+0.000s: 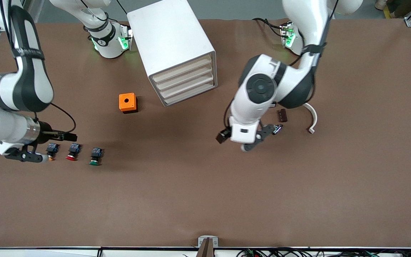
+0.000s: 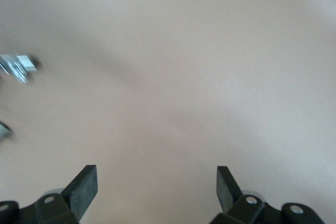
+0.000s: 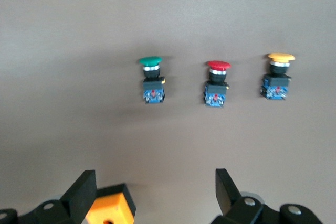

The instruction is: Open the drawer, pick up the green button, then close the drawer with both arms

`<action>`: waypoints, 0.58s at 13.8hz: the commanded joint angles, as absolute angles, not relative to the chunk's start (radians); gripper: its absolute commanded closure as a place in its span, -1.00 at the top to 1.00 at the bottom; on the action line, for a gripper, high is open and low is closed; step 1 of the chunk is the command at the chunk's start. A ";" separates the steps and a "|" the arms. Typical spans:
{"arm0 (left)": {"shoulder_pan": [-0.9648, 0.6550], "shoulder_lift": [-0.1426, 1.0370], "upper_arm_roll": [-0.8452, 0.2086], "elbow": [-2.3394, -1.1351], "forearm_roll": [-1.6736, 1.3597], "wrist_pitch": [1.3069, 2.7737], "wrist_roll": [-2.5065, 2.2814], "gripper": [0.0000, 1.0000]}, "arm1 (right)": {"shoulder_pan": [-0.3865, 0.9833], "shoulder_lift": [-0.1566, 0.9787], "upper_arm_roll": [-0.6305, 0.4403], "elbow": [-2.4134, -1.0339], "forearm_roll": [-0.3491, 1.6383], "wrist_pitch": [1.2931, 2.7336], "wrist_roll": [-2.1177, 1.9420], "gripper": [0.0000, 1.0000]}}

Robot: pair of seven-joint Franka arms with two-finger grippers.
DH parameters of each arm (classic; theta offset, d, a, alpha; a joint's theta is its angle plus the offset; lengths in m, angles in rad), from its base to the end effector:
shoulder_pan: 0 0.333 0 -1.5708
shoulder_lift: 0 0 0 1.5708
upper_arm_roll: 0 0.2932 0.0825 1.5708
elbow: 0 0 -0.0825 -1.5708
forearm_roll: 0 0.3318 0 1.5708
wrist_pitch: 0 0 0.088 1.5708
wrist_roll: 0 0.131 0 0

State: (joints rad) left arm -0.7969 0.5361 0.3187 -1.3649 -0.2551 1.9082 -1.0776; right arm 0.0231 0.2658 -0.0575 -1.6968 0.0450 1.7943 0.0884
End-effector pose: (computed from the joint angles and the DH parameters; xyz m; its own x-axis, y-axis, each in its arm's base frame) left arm 0.5468 -0.3530 0.3958 0.8048 0.5908 -0.0573 0.5936 -0.8019 0.0677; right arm 0.5595 -0.0122 0.4001 0.9767 -0.1324 -0.1688 -0.1363 -0.9906 -0.0116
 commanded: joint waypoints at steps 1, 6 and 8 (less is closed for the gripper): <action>-0.740 0.453 0.313 -1.396 -0.193 1.867 -0.920 1.00 | 0.009 0.161 -0.043 -1.721 0.037 1.737 0.072 1.00; -0.585 0.338 0.311 -1.399 -0.183 1.781 -0.665 1.00 | 0.002 0.072 -0.048 -1.689 0.035 1.677 -0.014 1.00; -0.545 0.315 0.314 -1.394 -0.172 1.743 -0.530 1.00 | -0.002 0.069 -0.048 -1.636 0.034 1.625 -0.018 1.00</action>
